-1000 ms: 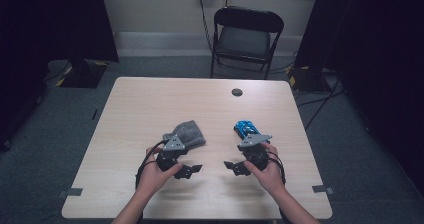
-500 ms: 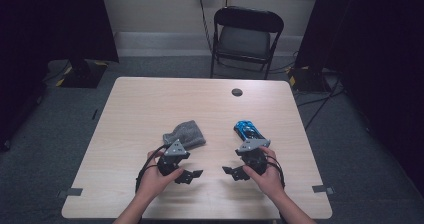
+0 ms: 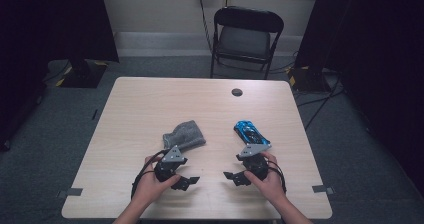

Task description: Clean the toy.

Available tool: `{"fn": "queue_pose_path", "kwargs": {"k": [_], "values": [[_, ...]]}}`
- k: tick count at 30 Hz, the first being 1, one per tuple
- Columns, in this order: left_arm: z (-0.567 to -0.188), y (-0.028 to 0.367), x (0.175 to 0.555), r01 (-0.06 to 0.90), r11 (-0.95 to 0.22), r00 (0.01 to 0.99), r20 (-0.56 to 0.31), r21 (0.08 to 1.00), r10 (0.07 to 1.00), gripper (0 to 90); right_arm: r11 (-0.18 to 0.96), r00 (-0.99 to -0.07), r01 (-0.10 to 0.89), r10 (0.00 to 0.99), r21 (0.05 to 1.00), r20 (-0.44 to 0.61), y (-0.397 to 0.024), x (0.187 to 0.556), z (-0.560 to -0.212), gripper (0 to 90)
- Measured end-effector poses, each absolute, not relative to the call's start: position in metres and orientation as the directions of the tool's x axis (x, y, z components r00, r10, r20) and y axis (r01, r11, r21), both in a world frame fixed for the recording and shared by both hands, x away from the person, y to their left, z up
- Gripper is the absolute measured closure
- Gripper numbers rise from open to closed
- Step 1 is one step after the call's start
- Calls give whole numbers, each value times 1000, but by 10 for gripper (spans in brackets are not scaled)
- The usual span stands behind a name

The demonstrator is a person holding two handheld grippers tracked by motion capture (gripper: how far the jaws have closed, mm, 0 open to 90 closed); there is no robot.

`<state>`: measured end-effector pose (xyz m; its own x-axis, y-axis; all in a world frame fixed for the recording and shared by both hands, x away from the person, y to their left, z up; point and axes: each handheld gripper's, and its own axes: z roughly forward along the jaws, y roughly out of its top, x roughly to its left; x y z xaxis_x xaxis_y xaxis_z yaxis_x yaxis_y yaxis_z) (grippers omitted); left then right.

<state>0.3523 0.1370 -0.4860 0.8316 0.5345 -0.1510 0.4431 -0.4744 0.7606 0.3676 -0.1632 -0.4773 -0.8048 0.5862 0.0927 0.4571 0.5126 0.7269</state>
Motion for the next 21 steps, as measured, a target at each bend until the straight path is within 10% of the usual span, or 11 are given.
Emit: {"fn": "queue_pose_path", "kwargs": {"k": [21], "values": [[-496,134,346,435,-510,845,-140,743,516,160,557,-831,444,548,702,91,-163,357,-492,165]]}}
